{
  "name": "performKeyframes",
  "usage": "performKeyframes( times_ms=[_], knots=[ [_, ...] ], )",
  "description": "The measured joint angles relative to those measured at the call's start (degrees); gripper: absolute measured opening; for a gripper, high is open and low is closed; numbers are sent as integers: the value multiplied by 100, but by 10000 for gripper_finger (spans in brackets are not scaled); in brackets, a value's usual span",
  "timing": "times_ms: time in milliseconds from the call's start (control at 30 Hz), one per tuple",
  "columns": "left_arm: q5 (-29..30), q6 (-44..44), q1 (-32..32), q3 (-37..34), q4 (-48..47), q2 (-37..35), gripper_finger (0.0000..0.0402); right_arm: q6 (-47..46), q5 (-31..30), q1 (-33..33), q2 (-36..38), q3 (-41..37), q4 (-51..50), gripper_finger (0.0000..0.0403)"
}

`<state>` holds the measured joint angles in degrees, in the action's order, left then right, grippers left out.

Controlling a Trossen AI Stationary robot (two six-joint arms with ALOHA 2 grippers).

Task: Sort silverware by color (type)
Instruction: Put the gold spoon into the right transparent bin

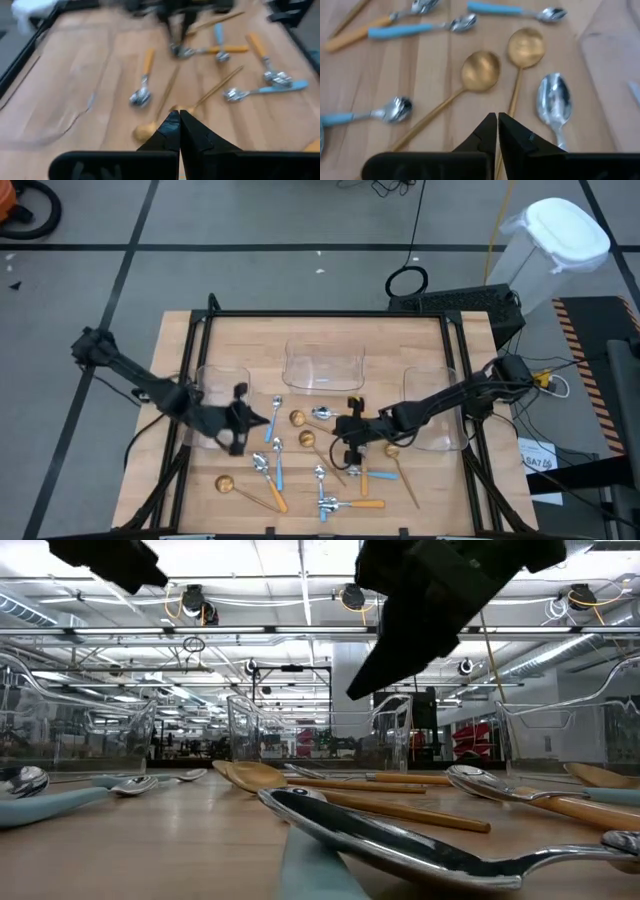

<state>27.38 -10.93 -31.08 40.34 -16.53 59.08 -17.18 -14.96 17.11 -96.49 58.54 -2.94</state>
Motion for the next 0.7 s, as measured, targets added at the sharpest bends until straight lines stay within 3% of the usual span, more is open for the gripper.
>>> performKeyframes(
  times_ms=[200,700],
  knots=[
    [76,692,-130,0,929,527,1,54,20,-190,-371,-4,305,49],
    [163,401,-462,-25,544,167,1,141,23,-413,-1160,2,1064,123]
  ],
)
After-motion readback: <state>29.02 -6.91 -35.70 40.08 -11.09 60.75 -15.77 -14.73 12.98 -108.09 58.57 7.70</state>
